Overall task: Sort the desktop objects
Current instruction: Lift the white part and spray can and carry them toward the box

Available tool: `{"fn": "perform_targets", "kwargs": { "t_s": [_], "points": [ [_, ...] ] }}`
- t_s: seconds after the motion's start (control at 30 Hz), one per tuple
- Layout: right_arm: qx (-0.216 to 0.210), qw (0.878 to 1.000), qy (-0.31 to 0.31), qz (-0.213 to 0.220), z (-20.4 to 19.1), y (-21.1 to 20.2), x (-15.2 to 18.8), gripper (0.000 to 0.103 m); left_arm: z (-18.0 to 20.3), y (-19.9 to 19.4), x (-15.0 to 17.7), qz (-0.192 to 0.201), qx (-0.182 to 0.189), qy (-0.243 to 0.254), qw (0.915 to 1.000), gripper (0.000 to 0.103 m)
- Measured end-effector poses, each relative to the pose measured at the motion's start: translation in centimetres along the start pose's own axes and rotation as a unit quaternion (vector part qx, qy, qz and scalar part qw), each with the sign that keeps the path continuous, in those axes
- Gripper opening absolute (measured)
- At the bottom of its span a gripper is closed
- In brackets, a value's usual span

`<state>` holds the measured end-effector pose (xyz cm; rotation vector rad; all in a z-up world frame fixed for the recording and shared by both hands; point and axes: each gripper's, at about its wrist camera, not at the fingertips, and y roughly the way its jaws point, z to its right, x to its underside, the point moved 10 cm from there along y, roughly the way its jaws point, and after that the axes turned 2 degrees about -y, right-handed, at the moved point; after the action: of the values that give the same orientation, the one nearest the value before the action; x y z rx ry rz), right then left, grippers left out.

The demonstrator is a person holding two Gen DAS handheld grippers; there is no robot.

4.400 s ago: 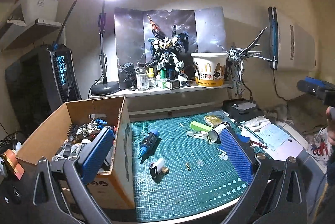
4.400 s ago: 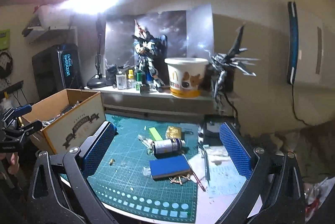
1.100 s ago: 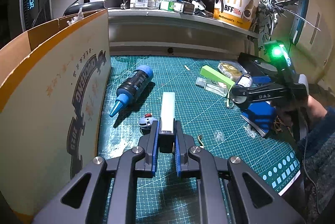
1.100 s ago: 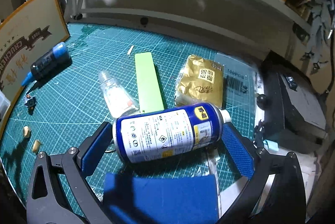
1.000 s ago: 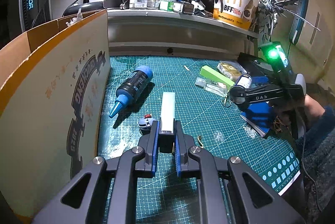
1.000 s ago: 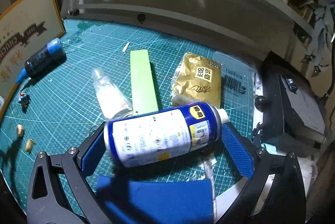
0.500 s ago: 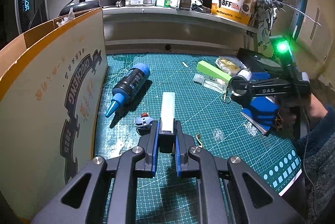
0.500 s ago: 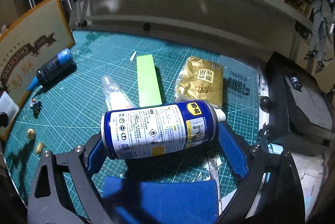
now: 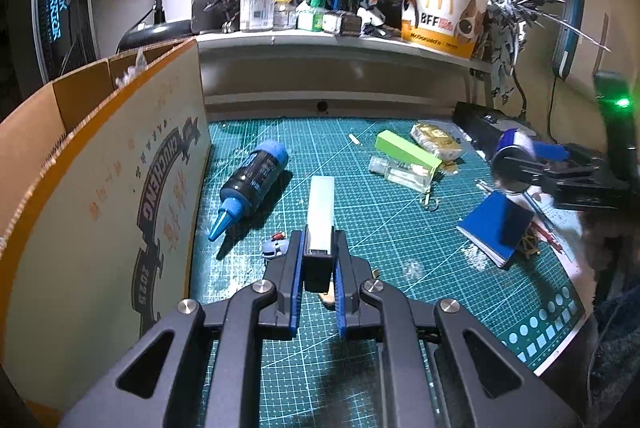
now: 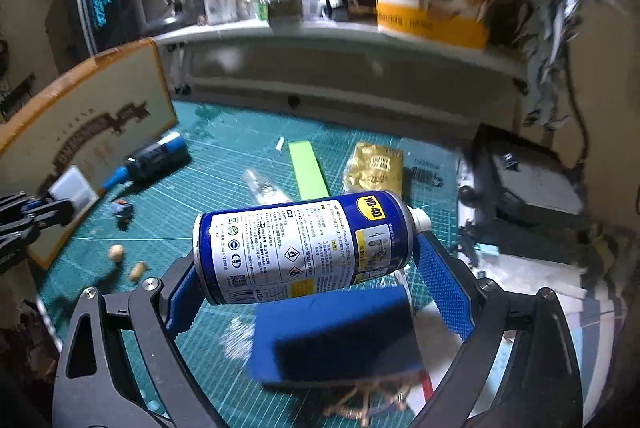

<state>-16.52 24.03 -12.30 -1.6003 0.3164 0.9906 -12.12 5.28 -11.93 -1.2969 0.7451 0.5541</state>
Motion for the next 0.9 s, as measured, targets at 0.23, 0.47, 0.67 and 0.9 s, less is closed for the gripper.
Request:
{"fn": "perform_targets", "kwargs": {
  "t_s": [0.23, 0.47, 0.67, 0.9],
  "points": [
    [0.014, 0.998, 0.002, 0.063, -0.6, -7.6, -2.7, 0.095, 1.5, -2.5, -1.8, 0.031, 0.008, 0.013, 0.9994, 0.013],
    [0.033, 0.991, -0.005, 0.129, -2.0, -14.1, -4.6, 0.095, 2.6, -5.3, -4.4, 0.073, 0.009, 0.023, 0.9970, 0.013],
    [0.042, 0.986, 0.000, 0.163, -3.0, -17.4, -4.5, 0.095, 2.8, -7.8, -5.9, 0.105, 0.001, 0.026, 0.9941, 0.013],
    [0.034, 0.983, 0.007, 0.181, -4.6, -19.6, -2.7, 0.095, 3.0, -10.3, -6.6, 0.139, -0.004, 0.032, 0.9898, 0.013]
  ]
}}
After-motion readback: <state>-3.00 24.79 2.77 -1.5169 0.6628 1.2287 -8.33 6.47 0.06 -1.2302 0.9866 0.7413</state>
